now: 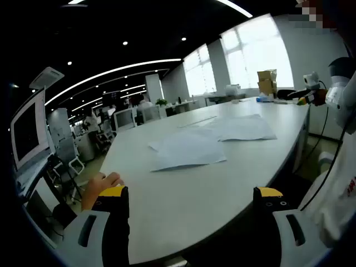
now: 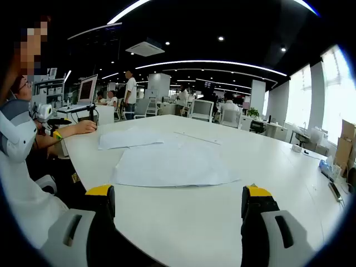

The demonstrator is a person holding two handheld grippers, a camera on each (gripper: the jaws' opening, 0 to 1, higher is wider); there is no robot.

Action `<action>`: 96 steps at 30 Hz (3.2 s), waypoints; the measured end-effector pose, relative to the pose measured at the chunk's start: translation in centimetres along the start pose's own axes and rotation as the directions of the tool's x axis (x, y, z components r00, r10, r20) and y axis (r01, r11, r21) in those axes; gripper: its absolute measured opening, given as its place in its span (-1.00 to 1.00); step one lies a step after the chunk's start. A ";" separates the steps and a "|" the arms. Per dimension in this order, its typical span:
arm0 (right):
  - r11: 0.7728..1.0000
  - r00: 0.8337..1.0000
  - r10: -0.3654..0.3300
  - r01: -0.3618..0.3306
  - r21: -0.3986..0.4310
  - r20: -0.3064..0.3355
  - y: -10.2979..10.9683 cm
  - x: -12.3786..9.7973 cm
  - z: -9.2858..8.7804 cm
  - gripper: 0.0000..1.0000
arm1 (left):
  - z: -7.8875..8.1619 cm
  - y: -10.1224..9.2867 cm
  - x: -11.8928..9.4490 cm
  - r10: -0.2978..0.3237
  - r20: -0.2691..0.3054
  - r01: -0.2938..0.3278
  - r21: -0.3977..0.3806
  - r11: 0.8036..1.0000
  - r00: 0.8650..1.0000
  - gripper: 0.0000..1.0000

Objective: Organize the stack of printing papers by aligning and flattening the scattered papers on the table

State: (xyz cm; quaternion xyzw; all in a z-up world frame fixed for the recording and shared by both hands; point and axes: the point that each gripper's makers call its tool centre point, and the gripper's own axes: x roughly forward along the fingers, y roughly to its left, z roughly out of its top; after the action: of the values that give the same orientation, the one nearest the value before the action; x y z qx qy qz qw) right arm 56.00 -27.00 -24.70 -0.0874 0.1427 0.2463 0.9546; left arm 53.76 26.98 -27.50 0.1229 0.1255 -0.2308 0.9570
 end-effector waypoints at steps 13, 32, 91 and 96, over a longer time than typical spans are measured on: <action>1.000 1.000 0.001 -0.001 -0.001 -0.003 -0.1 -0.1 -0.1 0.79 | 0.1 -0.2 0.0 -0.003 -0.005 0.003 0.005 1.000 1.000 0.89; 1.000 1.000 0.000 0.000 0.002 -0.004 -0.3 -0.1 -0.2 0.79 | 0.1 -0.3 0.0 -0.005 -0.009 0.005 0.003 1.000 1.000 0.91; 0.998 0.999 0.036 -0.035 -0.048 0.026 -0.1 2.3 2.6 0.78 | -0.4 -0.8 0.1 -0.011 -0.004 0.011 -0.008 1.000 1.000 0.93; 0.998 0.999 0.044 -0.043 -0.054 0.018 0.0 2.7 2.6 0.78 | -0.5 -0.7 -0.1 -0.006 0.000 0.006 -0.012 1.000 1.000 0.93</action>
State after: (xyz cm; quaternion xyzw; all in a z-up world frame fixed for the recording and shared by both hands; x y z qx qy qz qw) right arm 58.82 -25.22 -23.10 -0.1075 0.1290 0.2714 0.9477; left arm 53.28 26.57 -28.08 0.1166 0.1273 -0.2331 0.9570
